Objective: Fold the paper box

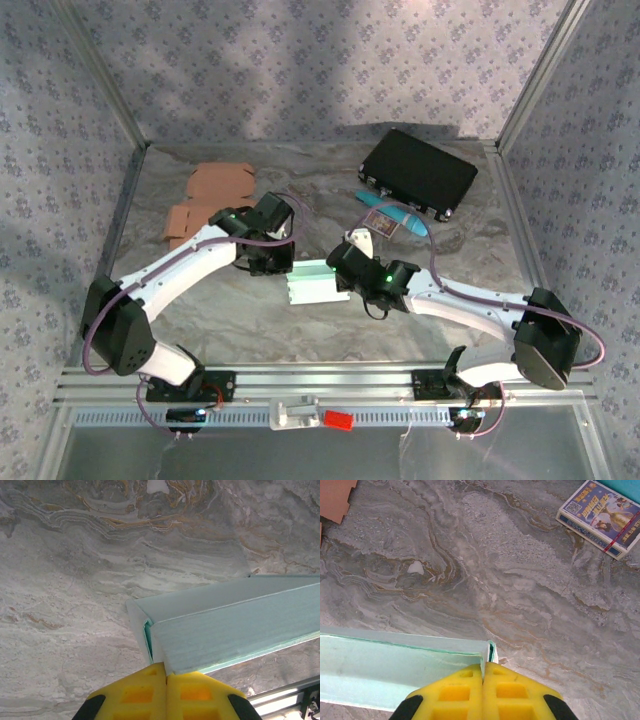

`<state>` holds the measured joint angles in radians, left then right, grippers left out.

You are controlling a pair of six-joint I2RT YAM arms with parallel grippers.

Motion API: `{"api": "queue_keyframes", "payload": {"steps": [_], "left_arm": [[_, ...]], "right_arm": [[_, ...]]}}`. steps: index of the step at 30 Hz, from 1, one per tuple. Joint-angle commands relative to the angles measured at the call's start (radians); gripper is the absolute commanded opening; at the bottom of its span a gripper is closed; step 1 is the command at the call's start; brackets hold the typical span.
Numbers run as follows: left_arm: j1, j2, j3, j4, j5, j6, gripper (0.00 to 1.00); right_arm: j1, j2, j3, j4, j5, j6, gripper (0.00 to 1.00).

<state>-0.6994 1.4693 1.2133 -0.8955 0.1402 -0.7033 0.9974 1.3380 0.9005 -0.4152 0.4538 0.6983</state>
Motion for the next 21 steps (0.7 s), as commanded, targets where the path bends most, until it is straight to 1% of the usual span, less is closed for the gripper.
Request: {"api": "queue_keyframes", "payload": {"steps": [1,6,10,14,17,21], "left_arm": [[0.005,0.008,0.037,-0.012,0.047,-0.028,0.00],[0.005,0.001,0.014,-0.001,0.031,0.002,0.00],[-0.005,-0.036,-0.050,0.089,0.018,0.025,0.00],[-0.044,-0.083,-0.125,0.191,-0.018,0.038,0.00],[-0.089,-0.116,-0.173,0.240,-0.075,0.050,0.00],[-0.118,-0.167,-0.240,0.294,-0.112,0.044,0.00]], "right_arm": [[0.008,-0.004,0.017,-0.010,0.003,-0.002,0.00],[0.009,-0.005,0.016,-0.008,0.004,-0.002,0.00],[0.013,-0.004,0.004,0.007,0.003,-0.010,0.00],[0.025,-0.011,-0.020,0.032,0.012,-0.031,0.00],[0.032,-0.024,-0.039,0.039,0.022,-0.040,0.00],[0.039,-0.046,-0.058,0.043,0.026,-0.048,0.00]]}}
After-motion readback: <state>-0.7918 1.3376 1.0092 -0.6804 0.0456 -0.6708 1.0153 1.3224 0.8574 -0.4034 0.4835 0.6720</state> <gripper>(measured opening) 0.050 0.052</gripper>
